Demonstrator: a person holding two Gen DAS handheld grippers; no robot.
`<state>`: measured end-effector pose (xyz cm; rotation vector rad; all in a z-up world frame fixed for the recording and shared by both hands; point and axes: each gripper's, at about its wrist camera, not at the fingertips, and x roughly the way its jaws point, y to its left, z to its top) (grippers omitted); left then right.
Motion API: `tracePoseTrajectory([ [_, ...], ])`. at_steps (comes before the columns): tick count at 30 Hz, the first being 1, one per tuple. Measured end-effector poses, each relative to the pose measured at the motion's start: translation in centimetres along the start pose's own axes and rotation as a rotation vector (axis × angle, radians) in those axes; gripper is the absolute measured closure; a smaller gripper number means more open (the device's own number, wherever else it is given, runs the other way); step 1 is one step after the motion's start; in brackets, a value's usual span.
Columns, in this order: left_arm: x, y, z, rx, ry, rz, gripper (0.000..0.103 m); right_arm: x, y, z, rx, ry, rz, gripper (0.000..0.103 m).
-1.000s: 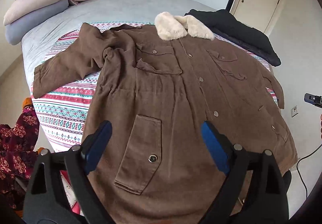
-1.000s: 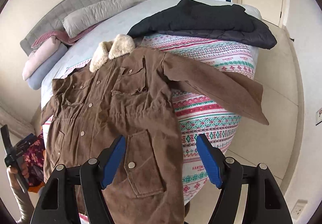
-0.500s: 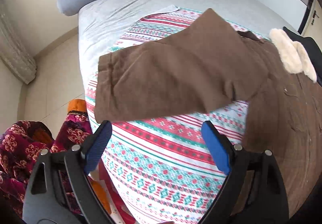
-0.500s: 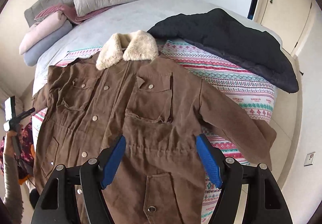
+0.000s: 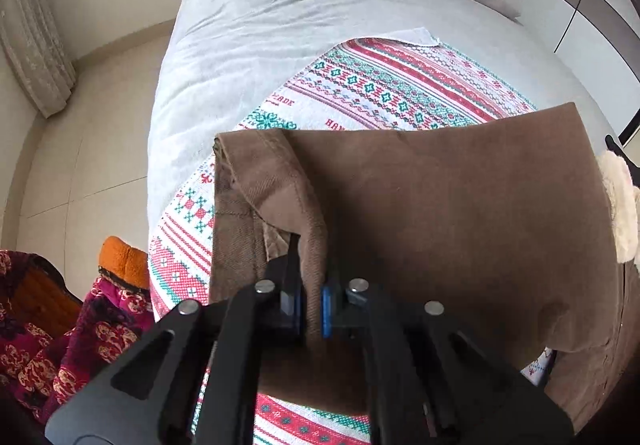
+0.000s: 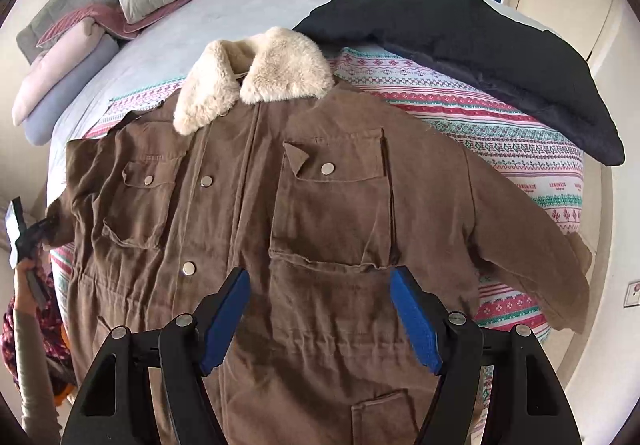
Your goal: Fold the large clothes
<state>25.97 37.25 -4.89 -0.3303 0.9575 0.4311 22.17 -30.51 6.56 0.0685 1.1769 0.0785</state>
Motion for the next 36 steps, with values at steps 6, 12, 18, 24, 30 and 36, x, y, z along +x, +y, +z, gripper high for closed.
tracePoseTrajectory([
  [6, -7.5, 3.7, 2.3, -0.068, -0.264, 0.307, 0.095, 0.1, 1.1, 0.5, -0.015, -0.012, 0.008, 0.029],
  [12, -4.7, 7.7, 2.7, -0.078, -0.133, 0.423, 0.086, -0.2, 0.3, 0.5, -0.018, -0.031, 0.006, 0.029],
  [18, -6.3, 4.5, 0.6, -0.037, -0.107, 0.308, 0.035, -0.6, -0.4, 0.2, -0.02, -0.045, 0.025, 0.029],
  [24, -10.7, -3.6, -2.8, 0.084, -0.104, 0.098, 0.022, -1.3, -1.3, -0.3, -0.008, -0.059, 0.026, 0.029],
  [30, -14.7, -11.4, -8.5, 0.141, -0.02, -0.166, 0.012, -3.4, -3.2, -1.4, 0.019, -0.085, 0.006, 0.029],
  [36, -15.3, -17.1, -14.4, 0.233, 0.067, -0.347, 0.006, -5.4, -7.3, -2.7, 0.05, -0.098, -0.069, 0.023],
])
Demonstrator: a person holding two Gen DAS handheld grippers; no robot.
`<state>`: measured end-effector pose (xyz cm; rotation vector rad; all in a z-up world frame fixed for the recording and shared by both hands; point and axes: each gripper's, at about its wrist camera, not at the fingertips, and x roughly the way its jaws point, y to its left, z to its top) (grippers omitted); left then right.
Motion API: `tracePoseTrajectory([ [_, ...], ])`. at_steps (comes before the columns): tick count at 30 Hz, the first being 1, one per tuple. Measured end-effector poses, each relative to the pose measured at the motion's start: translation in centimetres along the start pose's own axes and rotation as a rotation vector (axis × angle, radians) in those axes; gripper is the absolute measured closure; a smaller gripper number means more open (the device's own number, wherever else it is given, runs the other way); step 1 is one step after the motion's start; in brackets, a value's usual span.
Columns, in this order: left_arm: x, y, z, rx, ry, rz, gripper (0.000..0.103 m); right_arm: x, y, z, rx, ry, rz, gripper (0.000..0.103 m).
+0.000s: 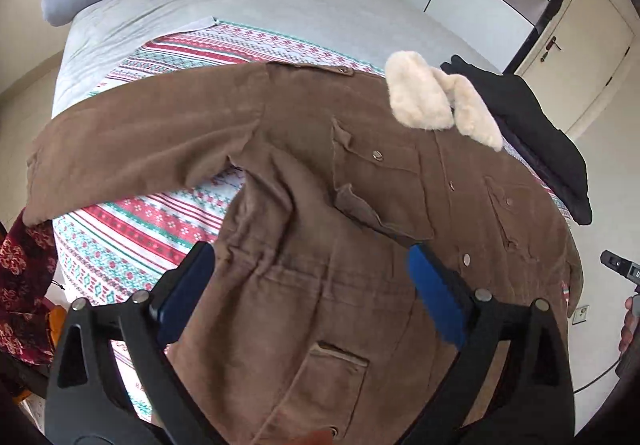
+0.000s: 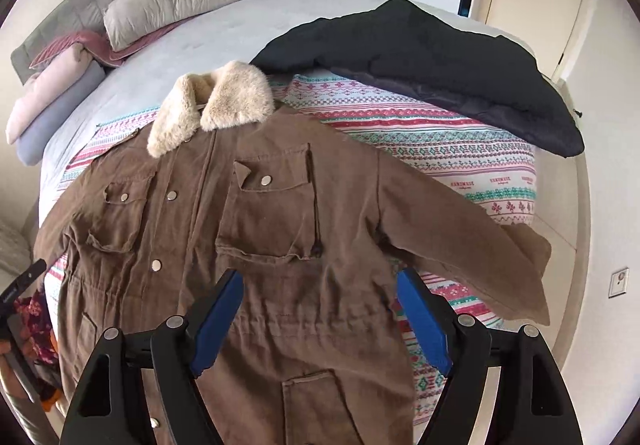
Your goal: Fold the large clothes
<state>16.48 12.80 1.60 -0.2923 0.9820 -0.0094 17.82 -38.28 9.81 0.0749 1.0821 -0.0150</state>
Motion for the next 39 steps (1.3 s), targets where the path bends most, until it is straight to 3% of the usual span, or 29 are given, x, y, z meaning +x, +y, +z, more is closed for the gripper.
tracePoseTrajectory([
  [7, 4.9, -2.5, -4.2, 0.024, 0.046, -0.038, 0.006, 0.9, -7.3, 1.5, 0.034, 0.022, -0.105, 0.022],
  [12, 4.6, -3.1, -4.0, 0.019, -0.04, -0.06, 0.006, 3.3, -14.6, 2.6, 0.164, 0.024, -0.157, 0.022],
  [16, 5.1, -3.1, -3.7, -0.007, -0.038, -0.087, 0.006, 6.1, -18.5, 2.3, 0.202, 0.078, -0.105, 0.022],
  [19, 5.6, -3.3, -3.6, -0.002, -0.04, -0.068, 0.006, 7.0, -17.3, 1.0, 0.089, 0.104, -0.003, 0.022],
  [21, 5.9, -3.6, -3.6, 0.002, -0.039, -0.056, 0.006, 7.6, -14.9, -0.1, -0.043, 0.108, 0.017, 0.022],
  [25, 6.3, -4.4, -3.8, 0.018, -0.049, -0.047, 0.006, 9.5, -10.4, -1.4, -0.248, 0.063, -0.132, 0.024],
  [26, 6.4, -4.7, -3.9, 0.024, -0.049, -0.05, 0.006, 9.7, -9.8, -1.4, -0.269, 0.04, -0.153, 0.027],
  [27, 6.4, -4.9, -3.9, 0.029, -0.045, -0.056, 0.006, 9.8, -9.2, -1.3, -0.281, 0.018, -0.158, 0.055],
  [28, 6.4, -5.0, -4.0, 0.033, -0.043, -0.047, 0.006, 9.8, -8.8, -1.2, -0.282, 0.011, -0.152, 0.094],
  [30, 6.4, -5.2, -4.1, 0.04, -0.046, -0.033, 0.006, 9.1, -8.8, -0.8, -0.232, -0.005, -0.155, 0.094],
  [33, 5.9, -5.2, -4.1, 0.034, -0.043, -0.071, 0.006, 6.8, -8.4, -1.4, -0.213, -0.026, -0.057, 0.096],
  [39, 6.3, -5.7, -4.4, 0.056, -0.032, -0.076, 0.006, 7.2, -4.0, -6.1, -0.275, 0.102, 0.125, 0.096],
])
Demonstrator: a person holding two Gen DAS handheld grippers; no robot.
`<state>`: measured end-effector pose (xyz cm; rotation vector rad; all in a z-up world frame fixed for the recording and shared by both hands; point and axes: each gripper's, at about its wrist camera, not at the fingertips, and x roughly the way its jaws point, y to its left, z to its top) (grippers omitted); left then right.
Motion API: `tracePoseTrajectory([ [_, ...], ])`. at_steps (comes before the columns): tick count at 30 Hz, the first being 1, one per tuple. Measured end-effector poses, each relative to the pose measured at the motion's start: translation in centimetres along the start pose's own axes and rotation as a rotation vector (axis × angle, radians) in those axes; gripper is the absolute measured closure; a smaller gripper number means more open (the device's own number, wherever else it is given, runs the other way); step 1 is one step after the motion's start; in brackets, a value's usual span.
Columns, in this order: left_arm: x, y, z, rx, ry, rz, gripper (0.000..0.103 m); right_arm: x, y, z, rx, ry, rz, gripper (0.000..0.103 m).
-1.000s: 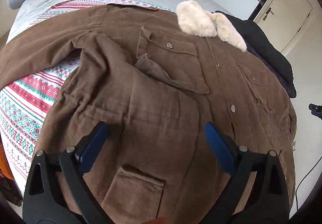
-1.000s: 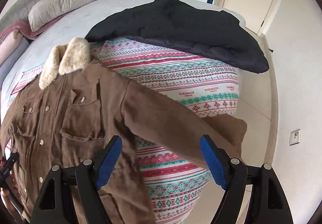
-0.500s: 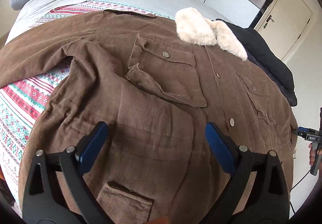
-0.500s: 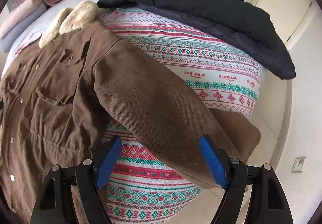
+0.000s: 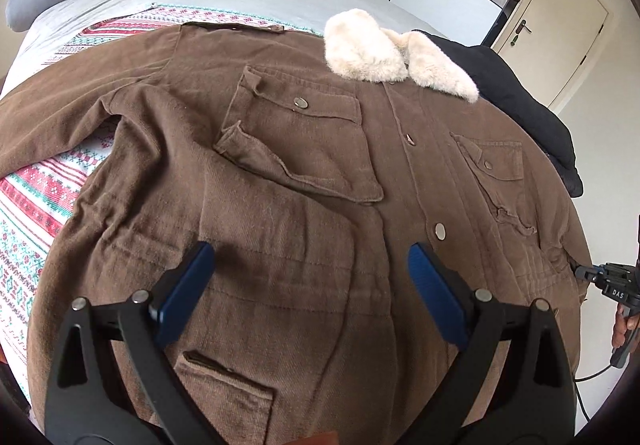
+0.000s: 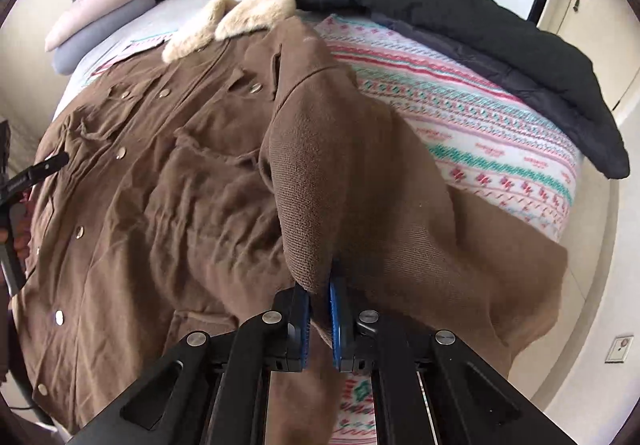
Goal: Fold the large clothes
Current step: 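Grasp the other sleeve with the right tool and fold it across the jacket front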
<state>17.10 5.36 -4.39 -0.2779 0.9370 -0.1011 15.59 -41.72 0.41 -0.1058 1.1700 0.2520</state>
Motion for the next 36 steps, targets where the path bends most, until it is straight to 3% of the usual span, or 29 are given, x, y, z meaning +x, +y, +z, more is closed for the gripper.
tracePoseTrajectory([
  [6, 0.1, -0.8, -0.5, 0.034, 0.014, 0.009, 0.006, 3.2, 1.5, -0.1, -0.026, 0.088, -0.012, 0.086],
  [8, 0.0, -0.8, -0.6, 0.037, 0.016, 0.006, 0.006, 2.3, 1.5, 0.7, -0.043, 0.092, 0.017, 0.074],
  [10, 0.0, -0.7, -0.5, 0.038, 0.017, 0.005, 0.006, 0.8, 1.4, 1.5, -0.056, 0.076, 0.075, 0.049],
  [11, 0.0, -0.7, -0.5, 0.037, 0.017, 0.006, 0.006, -0.1, 1.2, 2.0, -0.052, 0.056, 0.112, 0.044],
  [16, 0.1, -0.5, -0.2, 0.022, 0.02, -0.001, 0.006, -3.7, -1.5, 5.8, 0.014, -0.084, 0.231, 0.041],
  [20, 0.0, -0.4, -0.2, 0.013, 0.02, -0.007, 0.006, -2.1, -6.0, 10.5, 0.155, -0.148, 0.203, 0.037],
  [23, 0.1, -0.4, -0.1, 0.014, 0.018, -0.002, 0.006, 2.2, -9.4, 13.5, 0.304, -0.091, 0.201, 0.037],
  [25, 0.2, -0.3, 0.0, 0.011, 0.017, 0.002, 0.006, 5.3, -11.0, 14.5, 0.401, -0.045, 0.263, 0.037],
  [27, 0.3, -0.2, 0.1, 0.006, 0.016, 0.002, 0.006, 8.2, -10.8, 15.3, 0.452, -0.012, 0.351, 0.037],
  [30, 0.6, 0.0, 0.3, -0.006, 0.017, -0.001, 0.006, 11.9, -8.2, 15.7, 0.429, 0.041, 0.382, 0.037],
  [32, 0.8, 0.1, 0.4, -0.013, 0.019, -0.001, 0.006, 13.1, -5.6, 15.8, 0.373, 0.057, 0.383, 0.058],
  [34, 0.9, 0.0, 0.4, -0.014, 0.019, -0.001, 0.006, 11.8, -3.0, 16.0, 0.287, -0.003, 0.271, 0.08],
  [36, 0.7, 0.0, 0.3, -0.012, 0.017, -0.005, 0.006, 9.4, -0.8, 16.3, 0.215, -0.085, 0.077, 0.086],
])
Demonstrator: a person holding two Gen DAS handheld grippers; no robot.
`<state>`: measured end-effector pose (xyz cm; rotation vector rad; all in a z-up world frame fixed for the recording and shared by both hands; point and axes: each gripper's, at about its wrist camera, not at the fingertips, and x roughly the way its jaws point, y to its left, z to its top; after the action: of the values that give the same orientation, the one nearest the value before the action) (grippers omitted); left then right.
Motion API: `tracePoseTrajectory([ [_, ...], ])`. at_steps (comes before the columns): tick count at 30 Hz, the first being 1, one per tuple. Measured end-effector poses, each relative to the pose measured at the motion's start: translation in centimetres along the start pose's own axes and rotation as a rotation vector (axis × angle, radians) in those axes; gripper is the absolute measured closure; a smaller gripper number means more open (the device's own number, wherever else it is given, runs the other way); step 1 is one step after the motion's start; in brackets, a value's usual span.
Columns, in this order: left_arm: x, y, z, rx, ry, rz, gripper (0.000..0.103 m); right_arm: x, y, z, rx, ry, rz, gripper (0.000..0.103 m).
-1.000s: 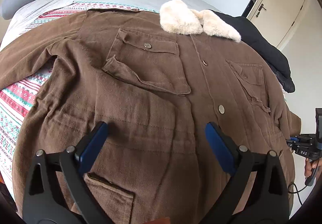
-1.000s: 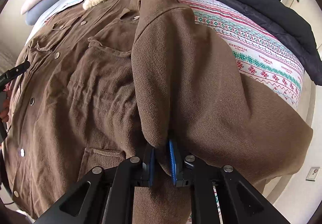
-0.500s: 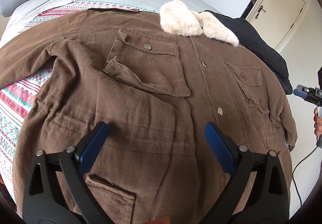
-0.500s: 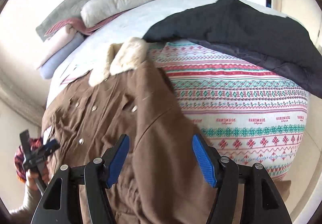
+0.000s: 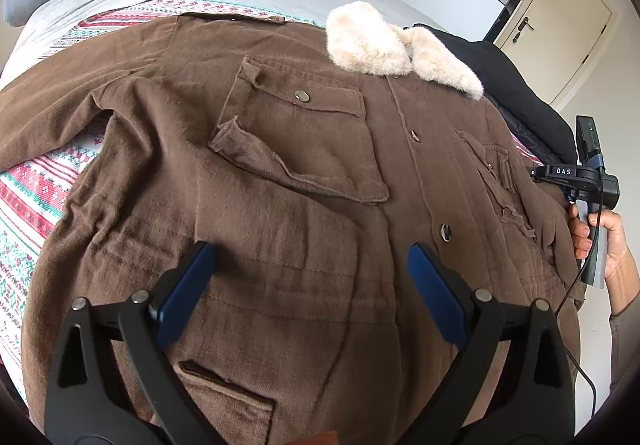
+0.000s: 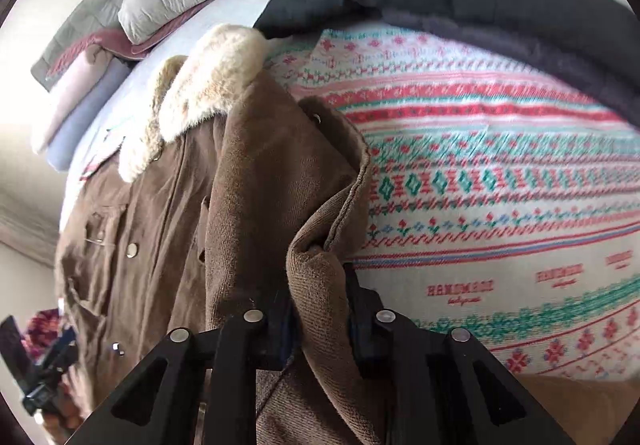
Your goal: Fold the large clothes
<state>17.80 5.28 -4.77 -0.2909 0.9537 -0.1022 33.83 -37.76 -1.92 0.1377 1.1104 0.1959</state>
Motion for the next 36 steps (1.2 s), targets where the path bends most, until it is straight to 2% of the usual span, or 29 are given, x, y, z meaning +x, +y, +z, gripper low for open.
tracePoseTrajectory([
  [2, -0.1, 0.0, 0.0, 0.001, 0.0, -0.005, 0.006, -3.2, 1.9, 0.5, -0.082, -0.14, -0.196, 0.088],
  [4, -0.3, 0.1, 0.0, 0.0, 0.0, -0.01, 0.006, -6.6, 3.4, 1.8, -0.168, -0.309, -0.442, 0.09],
  [5, -0.4, 0.2, -0.1, -0.002, 0.0, -0.011, 0.006, -7.8, 3.1, 2.8, -0.177, -0.358, -0.5, 0.09],
  [8, -0.7, 0.4, -0.1, -0.004, -0.005, -0.013, 0.006, -7.3, 2.4, 6.0, -0.167, -0.381, -0.625, 0.09],
  [9, -0.7, 0.4, -0.1, -0.005, -0.006, -0.015, 0.006, -5.6, 2.5, 6.7, -0.189, -0.351, -0.673, 0.088],
  [10, -0.7, 0.5, -0.1, -0.008, -0.005, -0.018, 0.006, -3.6, 2.3, 7.3, -0.209, -0.284, -0.699, 0.084],
  [12, -0.5, 0.5, -0.1, -0.01, -0.003, -0.013, 0.006, 0.4, 1.6, 7.8, -0.202, -0.125, -0.705, 0.08],
  [13, -0.5, 0.4, -0.2, -0.005, -0.001, -0.011, 0.006, 1.5, 1.2, 7.6, -0.187, -0.085, -0.694, 0.079],
  [15, -0.6, 0.3, -0.1, -0.001, -0.001, -0.011, 0.006, 1.8, 0.9, 6.8, -0.164, -0.082, -0.643, 0.071],
  [16, -0.6, 0.4, -0.1, -0.005, -0.002, -0.014, 0.006, 1.3, 0.6, 6.3, -0.153, -0.092, -0.612, 0.059],
  [18, -0.8, 0.5, 0.0, -0.013, -0.002, -0.022, 0.006, -0.4, 0.0, 5.7, -0.142, -0.111, -0.553, 0.045],
  [21, -0.9, 0.6, 0.0, -0.012, 0.003, -0.026, 0.006, -4.0, -1.3, 4.9, -0.114, -0.121, -0.497, 0.036],
  [25, -1.2, 0.4, -0.1, -0.007, 0.003, -0.035, 0.006, -9.4, -5.3, 2.5, -0.058, -0.116, -0.462, 0.03],
  [28, -1.6, -0.1, -0.2, -0.001, -0.003, -0.041, 0.006, -12.0, -8.8, -0.7, -0.025, -0.08, -0.445, 0.027],
  [32, -1.9, -0.3, -0.4, 0.008, -0.009, -0.041, 0.006, -13.3, -13.3, -5.3, 0.032, -0.03, -0.467, 0.026],
  [36, -2.1, -0.4, -0.7, 0.018, -0.013, -0.026, 0.006, -12.4, -17.0, -9.0, 0.122, 0.021, -0.378, 0.026],
])
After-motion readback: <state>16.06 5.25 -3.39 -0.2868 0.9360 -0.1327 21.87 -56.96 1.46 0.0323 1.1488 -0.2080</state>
